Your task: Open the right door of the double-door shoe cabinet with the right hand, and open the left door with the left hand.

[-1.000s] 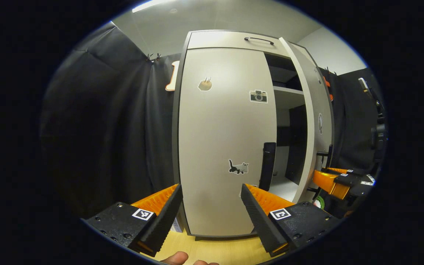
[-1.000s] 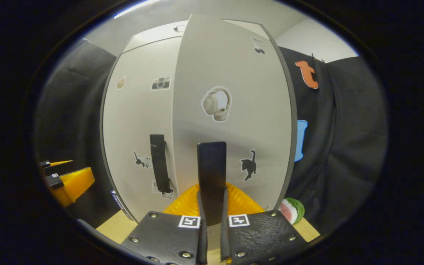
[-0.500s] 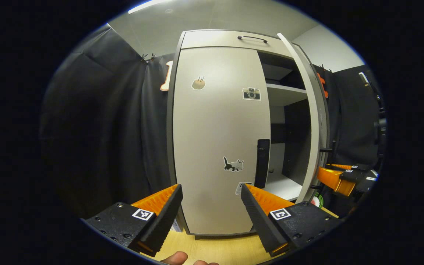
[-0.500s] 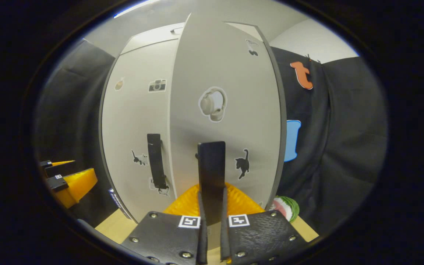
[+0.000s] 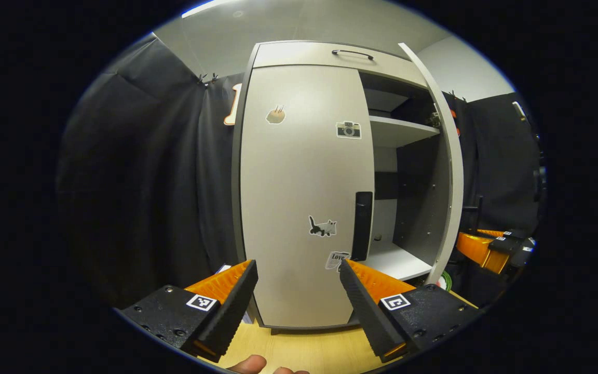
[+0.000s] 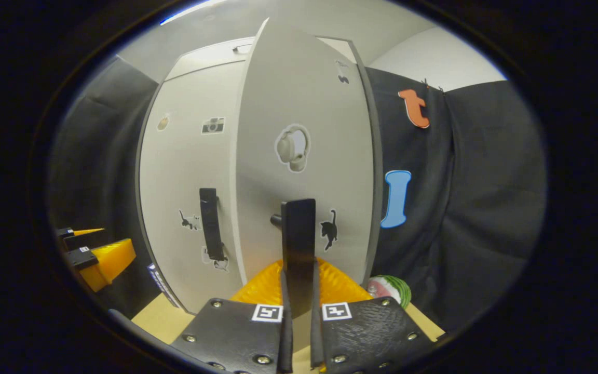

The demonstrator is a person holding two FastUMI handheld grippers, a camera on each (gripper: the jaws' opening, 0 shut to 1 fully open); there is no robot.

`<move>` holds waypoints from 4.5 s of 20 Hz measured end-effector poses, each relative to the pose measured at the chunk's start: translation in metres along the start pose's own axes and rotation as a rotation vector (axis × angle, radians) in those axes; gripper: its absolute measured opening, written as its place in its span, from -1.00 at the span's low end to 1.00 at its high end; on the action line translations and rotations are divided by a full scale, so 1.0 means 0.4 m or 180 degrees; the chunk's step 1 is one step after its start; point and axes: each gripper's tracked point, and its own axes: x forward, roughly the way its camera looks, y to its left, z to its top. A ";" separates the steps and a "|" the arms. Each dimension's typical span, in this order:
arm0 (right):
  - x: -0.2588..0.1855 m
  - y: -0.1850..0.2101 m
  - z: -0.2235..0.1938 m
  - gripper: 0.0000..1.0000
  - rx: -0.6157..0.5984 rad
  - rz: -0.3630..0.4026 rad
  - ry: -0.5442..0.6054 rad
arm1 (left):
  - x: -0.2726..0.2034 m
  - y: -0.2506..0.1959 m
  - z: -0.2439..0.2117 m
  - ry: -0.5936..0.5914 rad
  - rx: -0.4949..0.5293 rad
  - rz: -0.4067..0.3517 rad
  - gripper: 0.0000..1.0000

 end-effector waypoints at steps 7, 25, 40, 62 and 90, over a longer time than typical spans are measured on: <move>-0.047 -0.082 -0.003 -0.75 -0.0017 -0.0259 -0.0016 | -0.007 -0.070 -0.004 0.0007 0.0007 -0.0197 0.99; -0.098 -0.180 -0.019 -0.75 -0.0012 -0.0780 -0.0020 | 0.011 -0.119 -0.016 0.0033 -0.0052 -0.0354 0.97; -0.079 -0.284 0.001 -0.79 0.0054 -0.0852 -0.0073 | 0.044 -0.159 -0.030 0.0081 -0.0122 -0.0454 0.98; -0.092 -0.452 -0.011 -0.79 0.0062 -0.0427 0.0015 | 0.318 -0.216 -0.053 0.0162 0.0032 -0.0092 0.98; -0.243 -0.562 -0.068 0.15 0.0082 -0.0919 0.0119 | 0.386 -0.241 -0.037 0.0145 0.0104 -0.0074 -0.53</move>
